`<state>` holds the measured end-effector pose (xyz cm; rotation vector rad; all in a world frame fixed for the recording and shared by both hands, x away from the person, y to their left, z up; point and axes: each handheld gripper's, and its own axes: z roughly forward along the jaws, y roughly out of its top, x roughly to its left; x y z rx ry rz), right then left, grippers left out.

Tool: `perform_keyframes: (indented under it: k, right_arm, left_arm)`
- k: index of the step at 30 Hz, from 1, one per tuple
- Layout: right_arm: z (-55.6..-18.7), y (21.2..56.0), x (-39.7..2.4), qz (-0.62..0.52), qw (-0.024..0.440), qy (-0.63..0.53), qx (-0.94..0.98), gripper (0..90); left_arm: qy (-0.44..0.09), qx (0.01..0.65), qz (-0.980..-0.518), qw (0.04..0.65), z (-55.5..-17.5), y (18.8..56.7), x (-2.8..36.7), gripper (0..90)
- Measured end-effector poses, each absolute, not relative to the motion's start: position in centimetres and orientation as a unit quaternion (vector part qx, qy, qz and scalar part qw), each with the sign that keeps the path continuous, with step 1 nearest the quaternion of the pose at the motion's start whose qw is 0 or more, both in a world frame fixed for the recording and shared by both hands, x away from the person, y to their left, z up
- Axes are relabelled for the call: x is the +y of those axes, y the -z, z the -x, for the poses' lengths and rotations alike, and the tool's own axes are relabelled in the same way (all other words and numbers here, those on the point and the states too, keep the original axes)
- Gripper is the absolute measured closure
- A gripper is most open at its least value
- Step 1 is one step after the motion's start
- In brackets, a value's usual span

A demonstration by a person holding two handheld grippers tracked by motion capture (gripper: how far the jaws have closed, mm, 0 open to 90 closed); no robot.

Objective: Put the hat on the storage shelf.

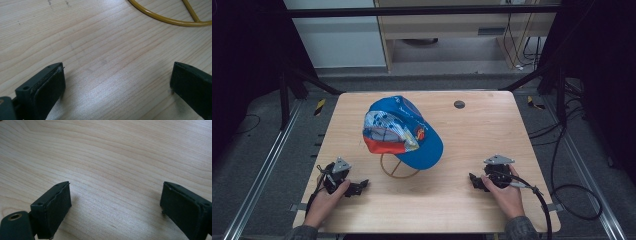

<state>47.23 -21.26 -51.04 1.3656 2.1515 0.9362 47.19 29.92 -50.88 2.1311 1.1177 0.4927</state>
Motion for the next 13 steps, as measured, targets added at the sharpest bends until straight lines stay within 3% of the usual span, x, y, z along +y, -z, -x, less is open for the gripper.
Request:
perform_keyframes:
  k: [13]
  right_arm:
    - [-47.04,51.20,-21.01,-0.497,0.219,-0.338,0.769,8.5]
  left_arm:
    - [-0.189,0.427,-0.818,0.336,-47.16,50.87,29.94,0.0]
